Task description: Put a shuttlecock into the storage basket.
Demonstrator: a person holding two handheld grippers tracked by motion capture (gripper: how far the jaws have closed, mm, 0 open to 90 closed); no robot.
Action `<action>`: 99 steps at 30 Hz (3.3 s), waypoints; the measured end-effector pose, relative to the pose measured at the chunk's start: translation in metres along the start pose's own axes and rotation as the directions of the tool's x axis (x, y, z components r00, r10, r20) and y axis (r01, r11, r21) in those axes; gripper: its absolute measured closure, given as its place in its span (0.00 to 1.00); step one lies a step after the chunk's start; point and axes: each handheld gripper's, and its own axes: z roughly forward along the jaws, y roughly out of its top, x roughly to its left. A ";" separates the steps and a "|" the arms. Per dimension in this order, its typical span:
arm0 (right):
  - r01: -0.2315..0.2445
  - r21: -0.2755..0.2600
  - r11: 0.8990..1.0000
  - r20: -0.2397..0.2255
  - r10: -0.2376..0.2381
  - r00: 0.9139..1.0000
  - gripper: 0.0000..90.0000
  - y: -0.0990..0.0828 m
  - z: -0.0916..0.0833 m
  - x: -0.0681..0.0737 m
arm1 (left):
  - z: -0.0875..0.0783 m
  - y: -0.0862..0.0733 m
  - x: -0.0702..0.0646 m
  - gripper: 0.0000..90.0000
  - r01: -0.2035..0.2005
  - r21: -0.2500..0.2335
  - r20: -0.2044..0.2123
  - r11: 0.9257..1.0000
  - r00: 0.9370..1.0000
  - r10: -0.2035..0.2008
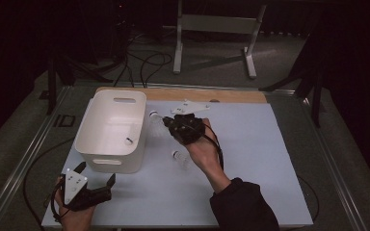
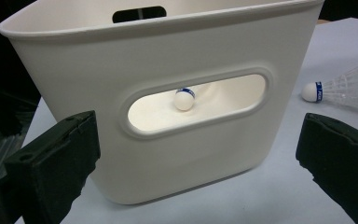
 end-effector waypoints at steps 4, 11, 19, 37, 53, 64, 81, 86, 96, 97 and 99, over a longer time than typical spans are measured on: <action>0.003 -0.004 1.000 0.003 -0.003 1.000 1.00 0.003 0.002 0.000 | 0.000 0.000 0.000 0.00 0.001 0.000 0.001 1.000 1.000 -0.001; 0.003 -0.011 1.000 -0.002 -0.003 1.000 1.00 0.005 0.006 -0.002 | 0.000 0.000 0.000 0.00 0.001 0.000 0.001 1.000 1.000 -0.001; -0.019 -0.020 1.000 -0.023 0.018 1.000 1.00 0.006 0.011 -0.008 | 0.001 0.000 0.000 0.00 0.002 -0.003 0.001 1.000 1.000 -0.002; -0.021 -0.046 0.999 -0.032 0.020 0.999 1.00 0.018 0.017 -0.011 | 0.001 0.000 0.000 0.00 0.000 0.002 0.004 1.000 1.000 0.000; -0.031 -0.063 0.998 -0.054 0.028 0.998 1.00 0.027 0.023 -0.013 | 0.000 0.000 0.000 0.00 0.002 0.000 0.004 1.000 1.000 -0.002; -0.026 -0.070 0.997 -0.053 0.022 0.998 1.00 0.031 0.031 -0.010 | 0.000 0.000 0.000 0.00 0.002 -0.001 0.003 1.000 1.000 -0.002; -0.100 -0.063 0.993 -0.112 0.092 0.989 1.00 0.032 0.046 -0.016 | 0.000 0.000 0.001 0.00 0.002 -0.001 0.003 1.000 1.000 -0.002; -0.111 -0.061 0.992 -0.122 0.103 0.987 1.00 0.033 0.049 -0.016 | 0.000 0.000 0.001 0.00 0.002 0.000 0.004 1.000 1.000 -0.002; -0.107 -0.061 0.992 -0.141 0.098 0.985 1.00 0.036 0.053 -0.011 | 0.000 0.000 0.001 0.00 0.002 0.000 0.004 1.000 1.000 -0.002; -0.106 -0.062 0.992 -0.142 0.097 0.985 1.00 0.036 0.053 -0.011 | 0.000 0.000 0.001 0.00 0.002 -0.001 0.004 1.000 1.000 -0.002; -0.104 -0.063 0.993 -0.146 0.094 0.985 1.00 0.036 0.054 -0.009 | 0.000 0.000 0.001 0.00 0.003 -0.001 0.004 1.000 1.000 -0.003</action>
